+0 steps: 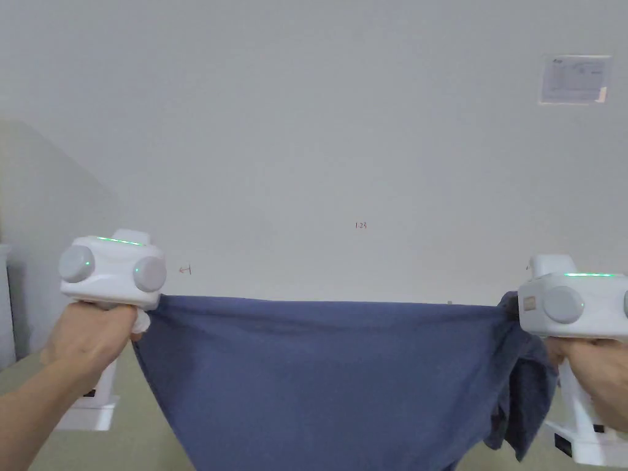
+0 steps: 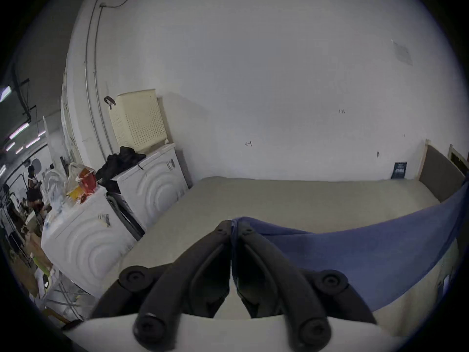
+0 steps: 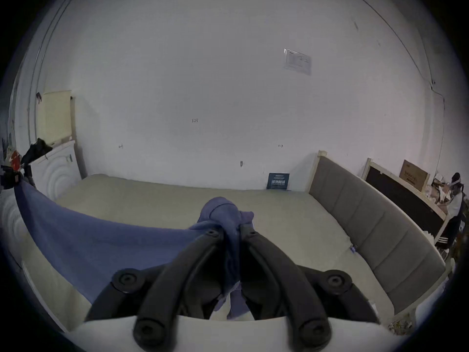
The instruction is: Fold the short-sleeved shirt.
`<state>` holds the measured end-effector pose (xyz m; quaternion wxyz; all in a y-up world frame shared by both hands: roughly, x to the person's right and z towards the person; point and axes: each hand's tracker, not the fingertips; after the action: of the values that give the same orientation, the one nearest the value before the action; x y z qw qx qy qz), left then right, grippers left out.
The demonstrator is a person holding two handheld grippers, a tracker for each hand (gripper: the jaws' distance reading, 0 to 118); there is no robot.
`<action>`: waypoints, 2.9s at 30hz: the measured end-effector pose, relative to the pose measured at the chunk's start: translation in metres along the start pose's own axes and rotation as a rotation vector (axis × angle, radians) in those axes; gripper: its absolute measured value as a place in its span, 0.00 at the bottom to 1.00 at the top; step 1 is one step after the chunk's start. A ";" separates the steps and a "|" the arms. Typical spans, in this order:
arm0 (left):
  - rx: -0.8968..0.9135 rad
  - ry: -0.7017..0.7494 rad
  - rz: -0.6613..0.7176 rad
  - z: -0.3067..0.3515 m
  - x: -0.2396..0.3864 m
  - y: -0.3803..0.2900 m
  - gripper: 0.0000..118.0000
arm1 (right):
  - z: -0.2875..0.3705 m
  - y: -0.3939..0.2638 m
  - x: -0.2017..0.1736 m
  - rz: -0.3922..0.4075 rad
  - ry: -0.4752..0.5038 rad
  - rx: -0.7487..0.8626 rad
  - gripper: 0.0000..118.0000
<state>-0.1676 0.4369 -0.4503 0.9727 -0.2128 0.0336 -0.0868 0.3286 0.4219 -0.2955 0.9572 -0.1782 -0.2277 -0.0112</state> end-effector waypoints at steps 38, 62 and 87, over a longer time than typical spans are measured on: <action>-0.308 -0.223 -0.031 0.002 -0.010 -0.293 0.03 | 0.061 -0.290 0.028 -0.004 0.045 -0.280 0.09; -0.365 -0.356 0.021 0.037 -0.029 -0.377 0.93 | 0.102 -0.365 0.021 0.053 -0.040 -0.319 0.94; -0.444 -0.368 0.163 0.006 -0.066 -0.372 0.23 | 0.131 -0.388 -0.151 0.070 0.254 -0.232 0.00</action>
<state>-0.2891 0.1184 -0.2864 0.8959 -0.4291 -0.1079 0.0412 0.0964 0.0949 -0.1224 0.9511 -0.2925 -0.0959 -0.0266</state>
